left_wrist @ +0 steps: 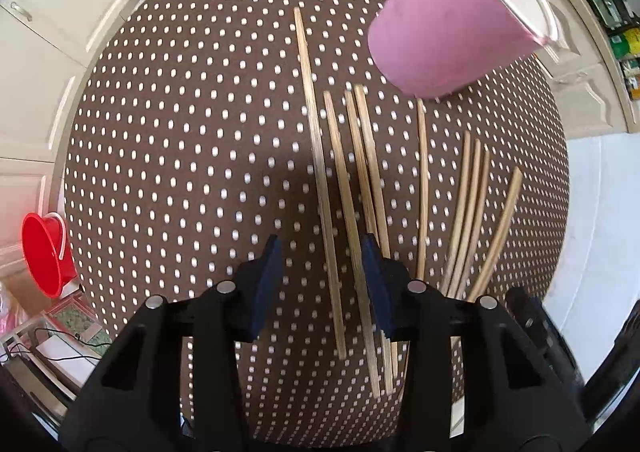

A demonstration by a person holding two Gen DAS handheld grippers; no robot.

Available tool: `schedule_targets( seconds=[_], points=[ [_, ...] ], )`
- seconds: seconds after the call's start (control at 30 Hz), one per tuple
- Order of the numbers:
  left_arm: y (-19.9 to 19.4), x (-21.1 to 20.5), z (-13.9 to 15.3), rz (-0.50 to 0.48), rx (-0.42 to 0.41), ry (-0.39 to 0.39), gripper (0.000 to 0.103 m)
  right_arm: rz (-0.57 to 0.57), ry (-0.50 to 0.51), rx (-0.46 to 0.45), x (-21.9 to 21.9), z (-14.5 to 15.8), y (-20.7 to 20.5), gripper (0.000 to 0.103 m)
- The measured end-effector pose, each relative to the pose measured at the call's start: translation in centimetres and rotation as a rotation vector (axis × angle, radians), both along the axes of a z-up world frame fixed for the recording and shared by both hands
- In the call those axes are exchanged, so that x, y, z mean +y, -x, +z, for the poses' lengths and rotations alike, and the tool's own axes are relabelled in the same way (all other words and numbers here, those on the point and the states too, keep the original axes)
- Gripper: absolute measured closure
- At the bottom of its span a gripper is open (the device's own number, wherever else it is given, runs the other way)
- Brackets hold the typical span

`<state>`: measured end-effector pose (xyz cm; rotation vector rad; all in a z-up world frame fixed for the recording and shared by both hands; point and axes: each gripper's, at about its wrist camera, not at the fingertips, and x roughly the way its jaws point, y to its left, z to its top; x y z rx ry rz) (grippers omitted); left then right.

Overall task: Organize utensils
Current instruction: 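Close the left and right grippers on one chopstick each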

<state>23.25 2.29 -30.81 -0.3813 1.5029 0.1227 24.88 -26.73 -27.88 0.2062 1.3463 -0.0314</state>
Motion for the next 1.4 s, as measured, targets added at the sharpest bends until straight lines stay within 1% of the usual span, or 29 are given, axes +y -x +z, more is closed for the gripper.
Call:
schedule_targets(
  seconds=[0.1, 0.23, 0.3, 0.33, 0.47, 0.5, 0.57, 0.67, 0.73, 0.77, 0.83, 0.93, 1.0, 1.1, 1.17, 1.2, 1.27, 1.33, 1.37, 1.4],
  points=[
    [-1.1, -0.6, -0.7, -0.010, 0.001, -0.048, 0.062, -0.013, -0.008, 0.029, -0.1, -1.1, -0.5, 0.044],
    [-2.4, -0.9, -2.3, 0.002, 0.021, -0.053, 0.063, -0.001, 0.021, 0.038, 0.3, -2.3, -1.4, 0.044],
    [-2.9, -0.9, -2.8, 0.012, 0.016, -0.055, 0.063, 0.001, 0.031, 0.042, 0.3, -2.7, -1.8, 0.045],
    [-3.5, -0.5, -4.0, 0.018, 0.008, -0.052, 0.063, 0.003, 0.037, 0.046, 0.4, -3.0, -2.0, 0.045],
    [-4.8, -0.2, -4.2, 0.023, -0.009, -0.065, 0.063, 0.019, 0.046, 0.055, 0.8, -4.2, -3.5, 0.045],
    [-5.1, -0.1, -4.3, 0.028, -0.009, -0.068, 0.063, 0.032, 0.058, 0.059, 1.0, -4.4, -3.7, 0.045],
    [-5.5, -0.2, -4.5, 0.029, -0.009, -0.079, 0.064, 0.080, 0.116, 0.071, 2.1, -4.9, -4.2, 0.046],
    [-6.7, -0.4, -4.3, 0.020, -0.005, -0.083, 0.065, 0.084, 0.132, 0.076, 2.7, -5.2, -4.6, 0.048],
    [-7.3, -0.1, -4.4, 0.021, 0.000, -0.058, 0.065, 0.098, 0.135, 0.080, 3.3, -5.4, -4.9, 0.050],
    [-7.4, -0.1, -3.9, 0.023, 0.001, -0.043, 0.065, 0.100, 0.136, 0.082, 3.5, -5.3, -5.1, 0.050],
    [-7.6, 1.0, -4.3, 0.031, 0.009, -0.010, 0.065, 0.104, 0.139, 0.083, 3.9, -5.3, -5.1, 0.050],
    [-7.3, 2.3, -4.3, 0.043, 0.029, -0.006, 0.065, 0.106, 0.141, 0.082, 4.0, -5.2, -5.1, 0.049],
    [-7.2, 3.1, -4.6, 0.045, 0.026, -0.015, 0.063, 0.106, 0.142, 0.081, 4.2, -4.8, -4.9, 0.049],
    [-7.8, 3.0, -5.0, 0.039, 0.019, -0.021, 0.063, 0.110, 0.144, 0.079, 4.1, -4.9, -5.1, 0.049],
    [-8.1, 2.7, -5.7, 0.033, 0.016, -0.049, 0.060, 0.111, 0.145, 0.077, 4.2, -4.9, -5.1, 0.049],
    [-6.9, 1.8, -5.8, 0.040, 0.021, -0.067, 0.061, 0.111, 0.145, 0.077, 3.9, -4.9, -4.7, 0.049],
    [-6.8, 1.0, -5.6, 0.057, 0.030, -0.097, 0.060, 0.111, 0.147, 0.077, 4.0, -4.7, -4.4, 0.050],
    [-6.8, -0.1, -5.6, 0.064, 0.038, -0.134, 0.060, 0.117, 0.143, 0.073, 4.1, -4.6, -4.3, 0.053],
    [-7.0, -0.5, -5.7, 0.061, 0.039, -0.155, 0.060, 0.125, 0.140, 0.070, 4.2, -4.3, -3.8, 0.059],
    [-7.2, -1.0, -5.7, 0.053, 0.037, -0.170, 0.061, 0.137, 0.137, 0.067, 4.2, -4.2, -3.8, 0.068]
  ],
)
